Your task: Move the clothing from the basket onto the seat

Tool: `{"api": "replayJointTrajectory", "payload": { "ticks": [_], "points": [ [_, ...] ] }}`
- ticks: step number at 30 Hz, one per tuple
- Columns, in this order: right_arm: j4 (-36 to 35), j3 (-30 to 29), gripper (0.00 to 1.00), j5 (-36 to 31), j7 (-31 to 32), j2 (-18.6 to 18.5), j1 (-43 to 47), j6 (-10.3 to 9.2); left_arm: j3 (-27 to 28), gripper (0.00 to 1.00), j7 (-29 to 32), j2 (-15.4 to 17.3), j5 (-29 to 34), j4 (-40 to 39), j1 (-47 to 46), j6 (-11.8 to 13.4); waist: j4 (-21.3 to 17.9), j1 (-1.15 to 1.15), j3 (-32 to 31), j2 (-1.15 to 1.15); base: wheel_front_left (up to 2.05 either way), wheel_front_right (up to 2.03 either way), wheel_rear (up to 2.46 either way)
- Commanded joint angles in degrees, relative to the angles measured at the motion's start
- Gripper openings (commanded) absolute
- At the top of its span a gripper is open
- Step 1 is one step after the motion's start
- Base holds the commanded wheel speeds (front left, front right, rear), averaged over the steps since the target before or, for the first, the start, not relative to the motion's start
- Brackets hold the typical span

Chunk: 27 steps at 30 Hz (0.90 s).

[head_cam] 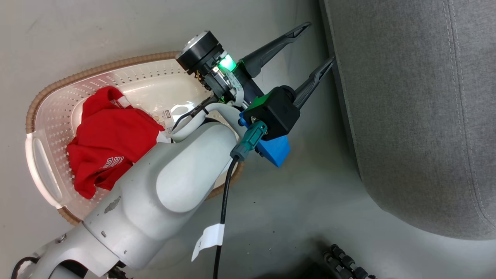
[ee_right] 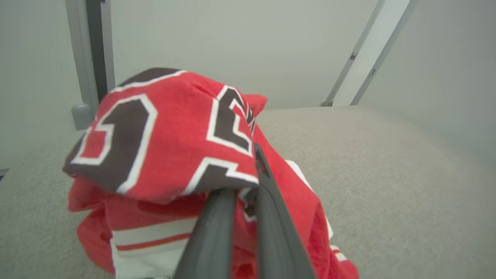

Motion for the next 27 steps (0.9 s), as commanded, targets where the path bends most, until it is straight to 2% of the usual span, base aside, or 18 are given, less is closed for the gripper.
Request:
{"api": "replayJointTrajectory", "payload": {
  "ticks": [1,9,10,11,12,18,27],
  "points": [
    [0.5,-0.7,0.00,1.1,0.0,0.9,0.5,0.01,0.1,1.00,-0.2,0.4,-0.3,-0.1,-0.7,0.3,0.1,-0.01,0.0,0.00,0.00,0.00,0.00],
    [1.2,-0.1,0.00,2.0,0.0,3.6,4.4,0.01,-0.2,1.00,-0.3,0.6,-0.8,-0.2,-0.4,0.9,0.7,-0.01,-0.6,0.00,0.00,0.00,0.00],
    [1.2,0.1,0.44,1.9,0.0,4.0,5.0,0.01,-0.2,1.00,-0.3,0.6,-0.9,-0.2,-0.2,1.0,0.6,-0.01,-0.9,0.00,0.00,0.00,0.00],
    [1.2,0.3,0.82,1.8,0.0,4.2,5.4,0.01,-0.2,1.00,-0.3,0.7,-1.0,-0.1,0.0,1.0,0.6,-0.01,-1.3,0.00,0.00,0.00,0.00],
    [1.0,0.4,1.00,1.7,0.0,4.3,5.9,0.01,-0.2,1.00,-0.3,0.6,-1.2,0.0,0.2,1.1,0.6,-0.01,-1.7,0.00,0.00,0.00,0.00],
    [-1.1,1.3,1.00,0.7,0.0,4.9,10.1,0.01,0.0,1.00,-0.4,0.2,-1.9,0.2,1.5,1.6,0.6,-0.01,-5.2,0.00,0.00,0.00,0.00],
    [-7.5,7.1,1.00,-2.6,0.0,4.6,21.0,0.01,4.6,1.00,-0.5,0.5,-5.0,-3.0,8.1,3.9,0.6,-0.01,-15.8,0.00,0.00,0.00,0.00]
  ]
}}
